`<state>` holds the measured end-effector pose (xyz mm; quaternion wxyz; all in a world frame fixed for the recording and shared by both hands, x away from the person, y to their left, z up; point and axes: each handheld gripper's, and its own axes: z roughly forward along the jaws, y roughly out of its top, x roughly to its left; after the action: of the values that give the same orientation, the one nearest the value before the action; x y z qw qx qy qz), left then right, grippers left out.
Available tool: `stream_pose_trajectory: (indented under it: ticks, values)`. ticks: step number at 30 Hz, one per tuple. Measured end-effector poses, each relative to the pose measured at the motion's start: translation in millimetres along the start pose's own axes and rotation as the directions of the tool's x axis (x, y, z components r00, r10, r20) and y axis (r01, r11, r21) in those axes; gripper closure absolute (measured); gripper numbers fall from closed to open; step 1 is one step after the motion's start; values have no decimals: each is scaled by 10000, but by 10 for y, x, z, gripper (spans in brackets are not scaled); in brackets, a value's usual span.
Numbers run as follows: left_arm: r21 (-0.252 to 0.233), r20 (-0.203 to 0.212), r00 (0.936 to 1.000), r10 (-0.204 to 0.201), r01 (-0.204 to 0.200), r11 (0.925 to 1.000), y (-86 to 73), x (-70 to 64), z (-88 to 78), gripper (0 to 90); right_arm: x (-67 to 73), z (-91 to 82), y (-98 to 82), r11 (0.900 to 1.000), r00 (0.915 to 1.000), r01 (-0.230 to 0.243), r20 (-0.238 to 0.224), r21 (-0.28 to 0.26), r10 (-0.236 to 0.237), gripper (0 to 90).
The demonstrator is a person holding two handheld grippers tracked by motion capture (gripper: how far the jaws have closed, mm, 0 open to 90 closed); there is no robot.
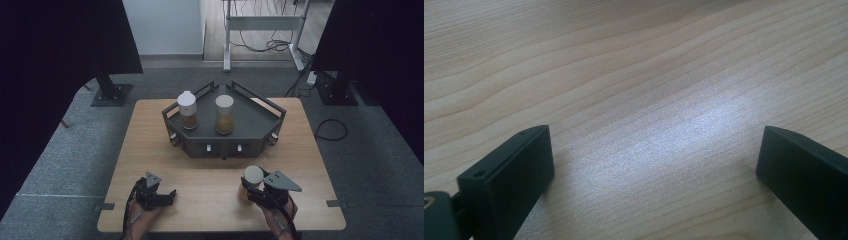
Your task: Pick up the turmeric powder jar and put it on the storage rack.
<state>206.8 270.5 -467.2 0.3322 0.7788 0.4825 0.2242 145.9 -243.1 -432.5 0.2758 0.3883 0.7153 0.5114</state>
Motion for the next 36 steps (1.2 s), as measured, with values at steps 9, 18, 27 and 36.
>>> stream_pose_trajectory:
  ticks: [9, 18, 27, 36]
  values:
    - [-4, 1, 10000, -7, 7, 10000, -1, 0, 0, 15, -15, -33, 84, 9997, 9999, -20, 155, -237, 24, 330]
    - [-14, 1, 10000, -19, 19, 10000, -2, -1, 1, 15, -52, -69, 226, 9989, 9997, 7, 244, -458, 5, 330]
    - [-15, -1, 10000, -17, 17, 10000, -2, -1, 1, 15, -105, -61, 358, 9986, 9995, -20, 307, -522, 36, 330]
    - [-19, 0, 10000, -26, 26, 10000, -3, -2, 1, 15, -155, -50, 441, 9982, 9995, -52, 314, -595, 70, 330]
